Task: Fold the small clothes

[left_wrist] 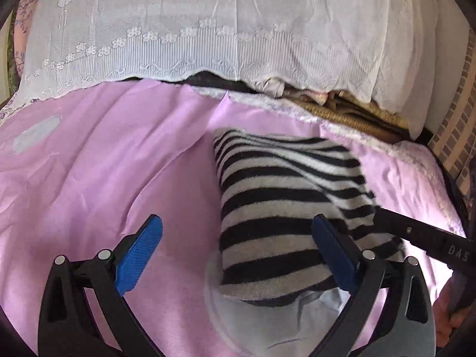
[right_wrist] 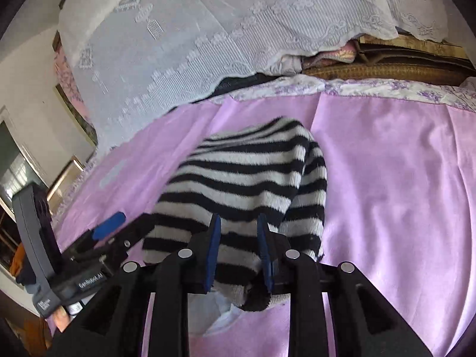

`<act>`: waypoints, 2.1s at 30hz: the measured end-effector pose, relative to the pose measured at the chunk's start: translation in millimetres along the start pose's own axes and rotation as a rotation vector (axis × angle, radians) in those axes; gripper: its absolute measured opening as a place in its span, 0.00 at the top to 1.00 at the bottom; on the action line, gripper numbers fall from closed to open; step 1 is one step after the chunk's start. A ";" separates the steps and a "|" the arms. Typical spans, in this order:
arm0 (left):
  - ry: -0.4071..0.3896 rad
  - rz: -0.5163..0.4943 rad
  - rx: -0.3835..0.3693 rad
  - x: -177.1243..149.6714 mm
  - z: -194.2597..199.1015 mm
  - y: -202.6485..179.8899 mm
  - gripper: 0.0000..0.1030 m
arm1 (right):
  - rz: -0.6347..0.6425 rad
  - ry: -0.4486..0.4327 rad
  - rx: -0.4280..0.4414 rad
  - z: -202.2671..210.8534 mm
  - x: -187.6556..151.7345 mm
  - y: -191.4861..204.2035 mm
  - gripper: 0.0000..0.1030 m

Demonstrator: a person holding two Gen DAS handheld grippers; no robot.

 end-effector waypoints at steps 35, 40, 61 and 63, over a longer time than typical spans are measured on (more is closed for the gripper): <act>0.006 -0.107 0.095 13.2 -53.7 -2.1 0.04 | -0.042 -0.041 -0.055 -88.6 33.9 -12.6 0.79; -0.010 -0.118 0.113 14.4 -49.5 -2.3 0.04 | -0.025 -0.086 -0.084 -68.6 28.3 -6.6 0.69; -0.005 -0.117 0.094 -9.1 -19.9 -2.5 0.04 | 0.015 -0.122 -0.202 -28.2 -18.2 -15.3 0.51; -0.008 -0.117 0.091 -12.3 -13.9 -2.4 0.04 | -0.027 -0.126 -0.162 -22.4 -23.6 -19.6 0.51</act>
Point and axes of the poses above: each gripper's, at about its wrist camera, not at the fingertips, and z roughly against the way its jaws point, y to its left, x to its top, the point moved 9 cm from there along -z, roughly the way its jaws point, and after that the axes turned 4 degrees about -x, right-handed, at the moved point
